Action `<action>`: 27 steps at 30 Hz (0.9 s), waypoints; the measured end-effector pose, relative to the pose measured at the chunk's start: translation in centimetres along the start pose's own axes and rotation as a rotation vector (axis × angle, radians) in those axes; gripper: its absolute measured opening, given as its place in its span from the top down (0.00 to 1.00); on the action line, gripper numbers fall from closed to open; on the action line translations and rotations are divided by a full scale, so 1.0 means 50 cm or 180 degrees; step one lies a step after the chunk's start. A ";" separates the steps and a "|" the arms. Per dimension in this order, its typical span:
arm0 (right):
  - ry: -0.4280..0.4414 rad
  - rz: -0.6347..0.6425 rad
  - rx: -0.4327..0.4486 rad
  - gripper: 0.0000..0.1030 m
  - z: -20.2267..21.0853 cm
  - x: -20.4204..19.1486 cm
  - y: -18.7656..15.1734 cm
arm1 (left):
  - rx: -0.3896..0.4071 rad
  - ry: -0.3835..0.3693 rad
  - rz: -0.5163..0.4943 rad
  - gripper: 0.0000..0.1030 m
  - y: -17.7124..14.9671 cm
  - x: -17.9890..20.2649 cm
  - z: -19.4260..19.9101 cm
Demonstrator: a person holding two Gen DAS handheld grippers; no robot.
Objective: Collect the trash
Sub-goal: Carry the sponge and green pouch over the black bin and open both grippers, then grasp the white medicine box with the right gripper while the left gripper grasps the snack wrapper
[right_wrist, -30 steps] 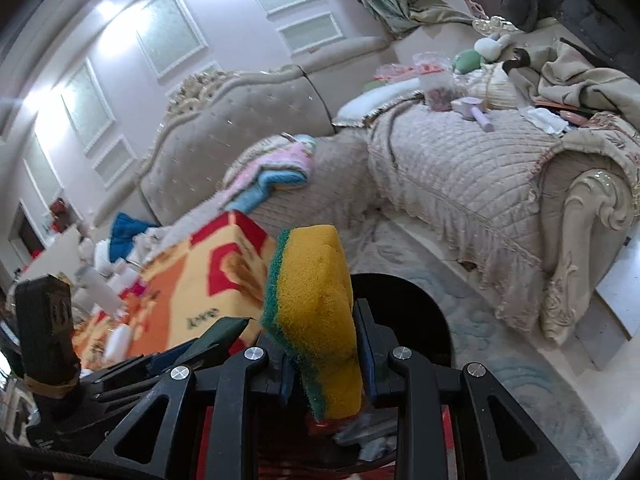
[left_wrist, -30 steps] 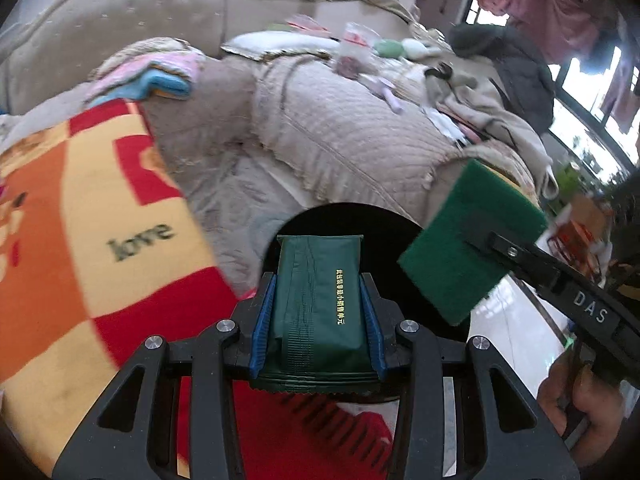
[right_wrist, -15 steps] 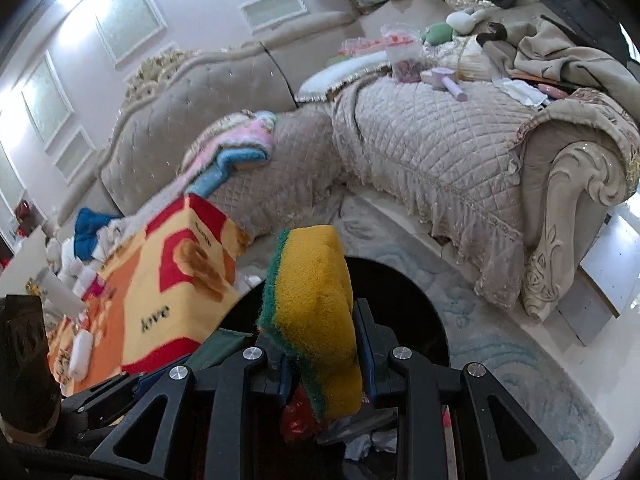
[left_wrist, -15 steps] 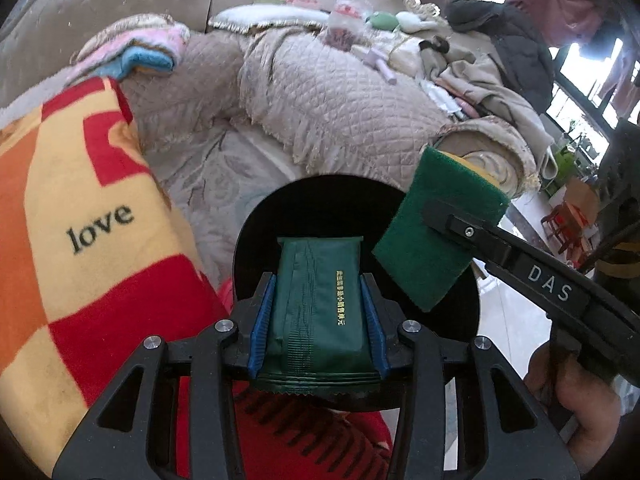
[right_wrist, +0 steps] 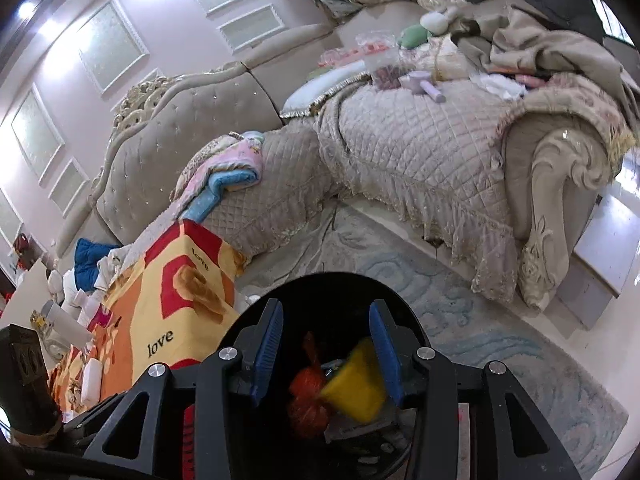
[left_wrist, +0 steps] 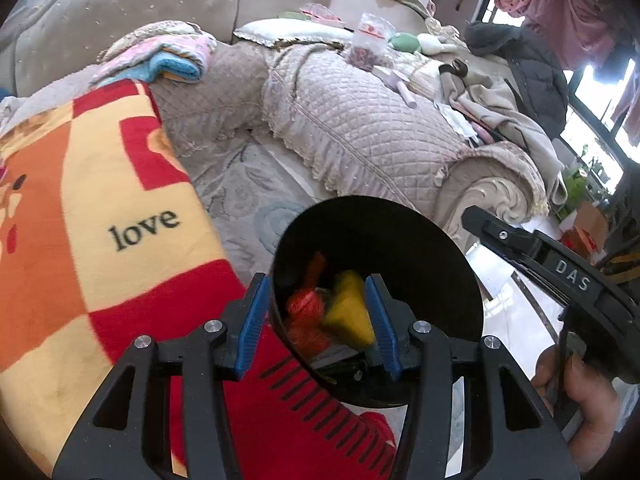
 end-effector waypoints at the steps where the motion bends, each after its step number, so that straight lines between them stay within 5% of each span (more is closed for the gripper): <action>1: 0.0004 0.0050 0.0036 0.58 0.005 -0.008 0.000 | 0.0027 0.0033 0.0015 0.54 0.000 -0.005 0.007; 18: 0.0436 0.0450 0.0023 0.58 0.012 -0.190 -0.089 | 0.0353 0.0616 0.0243 0.53 -0.050 -0.105 0.173; 23: 0.1075 0.0893 -0.0581 0.54 -0.023 -0.316 -0.191 | 0.0598 0.0969 0.0606 0.52 -0.087 -0.216 0.298; 27: 0.1411 0.1458 -0.0857 0.50 -0.028 -0.420 -0.288 | 0.0652 0.1195 0.1025 0.43 -0.156 -0.374 0.403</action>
Point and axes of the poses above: each gripper's, at about its wrist camera, not at the fingertips, and z roughly against the way its jaws point, x to its right, y to its top, the point moved 5 cm from there along -z, roughly the way its jaws point, and after that the axes turned 11 degrees about -z, right-handed, at the moved point
